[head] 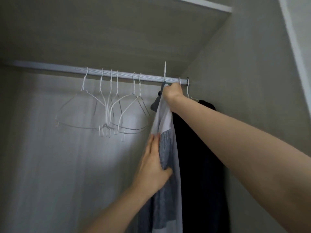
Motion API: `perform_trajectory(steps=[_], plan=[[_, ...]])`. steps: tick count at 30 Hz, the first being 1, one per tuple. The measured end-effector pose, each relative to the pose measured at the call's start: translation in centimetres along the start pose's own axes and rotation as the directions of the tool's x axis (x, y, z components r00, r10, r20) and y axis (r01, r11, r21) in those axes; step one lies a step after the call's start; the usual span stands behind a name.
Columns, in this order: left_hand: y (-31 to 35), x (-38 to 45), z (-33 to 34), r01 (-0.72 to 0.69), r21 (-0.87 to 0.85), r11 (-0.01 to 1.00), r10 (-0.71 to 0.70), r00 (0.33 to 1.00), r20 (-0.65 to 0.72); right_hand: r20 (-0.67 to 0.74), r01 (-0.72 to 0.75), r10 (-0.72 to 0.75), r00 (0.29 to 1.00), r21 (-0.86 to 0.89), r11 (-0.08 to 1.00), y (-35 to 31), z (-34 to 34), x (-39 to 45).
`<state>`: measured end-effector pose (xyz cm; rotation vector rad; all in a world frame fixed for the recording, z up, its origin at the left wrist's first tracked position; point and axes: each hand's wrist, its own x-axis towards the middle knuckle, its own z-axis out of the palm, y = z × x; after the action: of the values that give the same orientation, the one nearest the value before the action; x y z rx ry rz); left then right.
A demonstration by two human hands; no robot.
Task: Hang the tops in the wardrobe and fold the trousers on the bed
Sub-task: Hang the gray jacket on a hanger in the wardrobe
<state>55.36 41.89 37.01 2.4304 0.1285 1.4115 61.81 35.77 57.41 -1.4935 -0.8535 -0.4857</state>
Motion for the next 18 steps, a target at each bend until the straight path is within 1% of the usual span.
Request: perform_trajectory(steps=[4, 7, 9, 12, 15, 17, 18], plan=[[-2.5, -0.2, 0.0, 0.080, 0.049, 0.996, -0.080, 0.997, -0.008, 0.004, -0.029, 0.029, 1.000, -0.098, 0.995, 1.5, 0.8, 0.9], [-3.3, -1.0, 0.1, 0.093, 0.030, 0.995, -0.092, 0.996, -0.017, 0.005, -0.048, 0.050, 0.999, -0.137, 0.989, 2.4, 0.7, 1.2], [-3.4, -1.5, 0.0, 0.087, 0.015, 0.996, -0.087, 0.996, -0.015, 0.038, -0.057, 0.063, 0.997, -0.129, 0.990, 2.7, 0.4, 1.0], [-3.3, -2.1, 0.3, 0.070, -0.040, 0.997, -0.069, 0.997, 0.023, 0.077, -0.064, 0.075, 0.994, -0.134, 0.989, 3.2, -0.1, 0.4], [-3.2, -3.2, 0.5, 0.074, -0.179, 0.981, -0.080, 0.996, -0.028, 0.088, -0.046, 0.057, 0.995, -0.125, 0.991, 3.6, -0.5, 0.0], [-3.2, -4.0, 0.6, 0.097, -0.321, 0.942, -0.125, 0.990, -0.066, 0.126, -0.026, 0.045, 0.991, -0.148, 0.989, 3.8, -1.0, -1.1], [-3.1, -4.4, 0.7, 0.111, -0.380, 0.918, -0.145, 0.987, -0.064, 0.158, -0.022, 0.053, 0.986, -0.187, 0.982, 3.9, -1.2, -1.9]])
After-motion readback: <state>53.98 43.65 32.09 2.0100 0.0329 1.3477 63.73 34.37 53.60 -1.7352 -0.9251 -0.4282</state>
